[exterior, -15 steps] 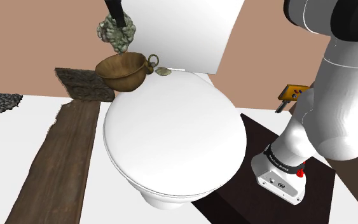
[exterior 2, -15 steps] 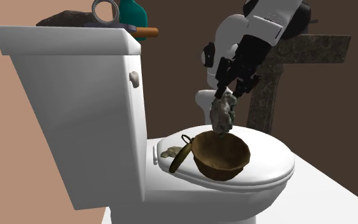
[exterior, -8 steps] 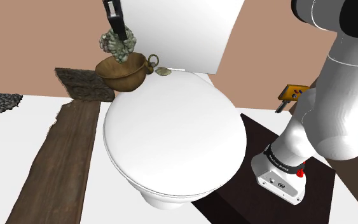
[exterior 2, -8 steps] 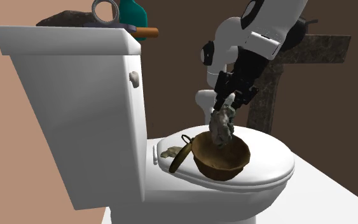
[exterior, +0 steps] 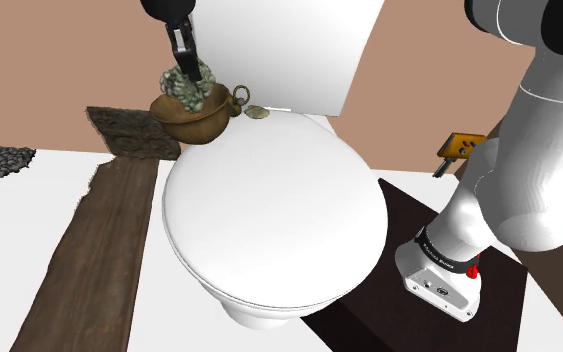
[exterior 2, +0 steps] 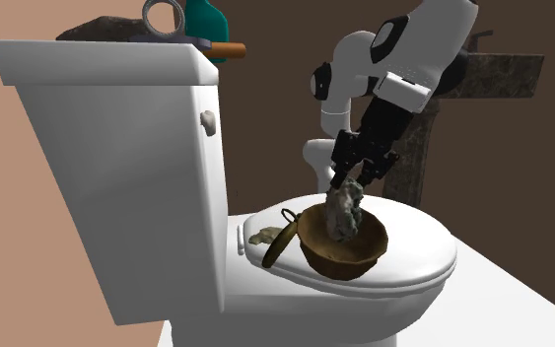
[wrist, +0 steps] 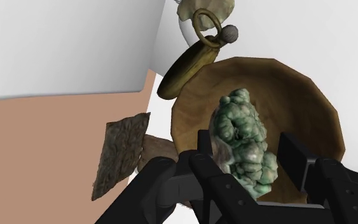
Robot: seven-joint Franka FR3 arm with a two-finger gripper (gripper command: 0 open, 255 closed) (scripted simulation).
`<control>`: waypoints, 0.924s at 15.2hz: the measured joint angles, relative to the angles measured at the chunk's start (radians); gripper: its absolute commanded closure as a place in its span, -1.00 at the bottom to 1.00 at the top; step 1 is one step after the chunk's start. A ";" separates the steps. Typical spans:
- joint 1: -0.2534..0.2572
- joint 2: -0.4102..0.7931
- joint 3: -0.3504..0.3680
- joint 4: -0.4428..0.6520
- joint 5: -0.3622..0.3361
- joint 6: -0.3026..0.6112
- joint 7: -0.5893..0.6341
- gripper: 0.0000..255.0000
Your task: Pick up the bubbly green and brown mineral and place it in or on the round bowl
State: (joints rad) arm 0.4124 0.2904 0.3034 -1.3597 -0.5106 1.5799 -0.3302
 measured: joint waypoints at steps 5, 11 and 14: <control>-0.001 0.000 0.000 -0.003 0.000 0.003 0.001 -1.00; 0.000 0.000 0.000 -0.002 0.000 0.003 0.001 -1.00; 0.026 0.022 0.007 0.089 -0.008 -0.069 -0.005 -1.00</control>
State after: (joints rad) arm 0.4382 0.3129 0.3103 -1.2711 -0.5189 1.5108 -0.3352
